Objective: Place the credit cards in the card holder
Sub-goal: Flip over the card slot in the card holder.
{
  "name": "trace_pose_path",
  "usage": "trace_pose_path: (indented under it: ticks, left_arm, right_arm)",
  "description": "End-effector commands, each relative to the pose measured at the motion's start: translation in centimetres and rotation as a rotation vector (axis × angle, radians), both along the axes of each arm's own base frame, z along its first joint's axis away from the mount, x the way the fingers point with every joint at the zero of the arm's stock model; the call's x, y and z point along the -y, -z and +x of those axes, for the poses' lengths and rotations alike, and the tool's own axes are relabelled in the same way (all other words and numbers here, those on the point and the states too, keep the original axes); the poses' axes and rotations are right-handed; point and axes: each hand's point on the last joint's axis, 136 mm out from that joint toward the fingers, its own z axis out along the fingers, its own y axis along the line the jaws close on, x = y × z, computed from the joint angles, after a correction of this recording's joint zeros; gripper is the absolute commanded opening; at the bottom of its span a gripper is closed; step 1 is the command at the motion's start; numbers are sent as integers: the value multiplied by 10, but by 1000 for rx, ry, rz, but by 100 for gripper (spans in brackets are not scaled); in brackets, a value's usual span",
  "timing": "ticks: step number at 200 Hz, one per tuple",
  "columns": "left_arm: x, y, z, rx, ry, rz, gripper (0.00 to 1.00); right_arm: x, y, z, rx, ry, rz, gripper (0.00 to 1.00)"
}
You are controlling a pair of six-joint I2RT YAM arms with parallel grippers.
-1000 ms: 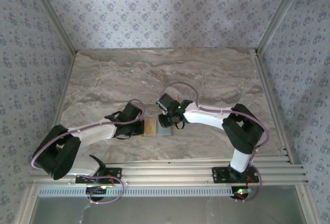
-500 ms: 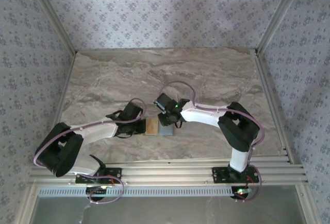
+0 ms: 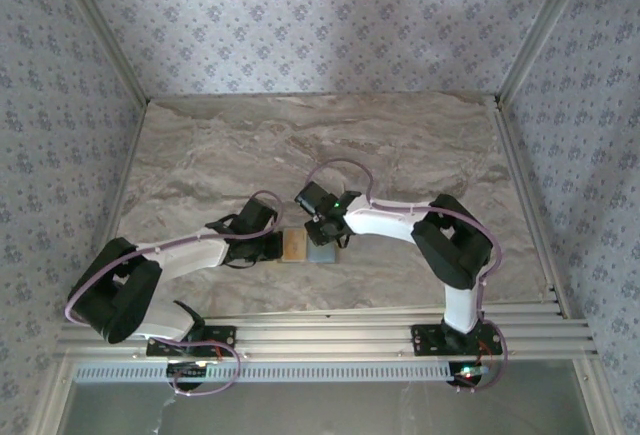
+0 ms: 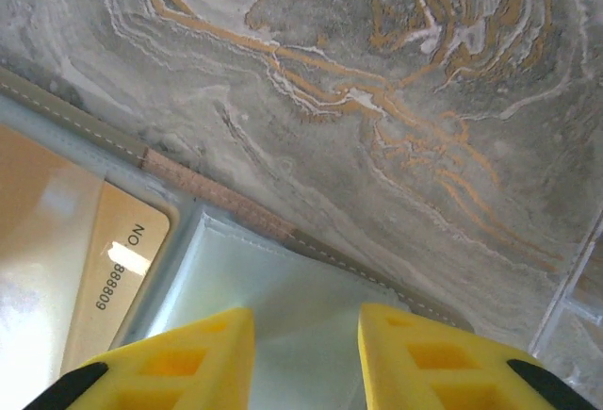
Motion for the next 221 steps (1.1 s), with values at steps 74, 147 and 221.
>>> trace_pose_path:
  ticks: [74,147,221]
  left_arm:
    - [-10,14,-13,-53,14,46,5]
    - [-10,14,-13,-53,14,48,5]
    - [-10,17,-14,-63,14,50,5]
  right_arm:
    - [16,31,-11,-24,19,-80,33]
    - [11,7,-11,-1,18,-31,16]
    - [-10,-30,2,65,-20,-5,0]
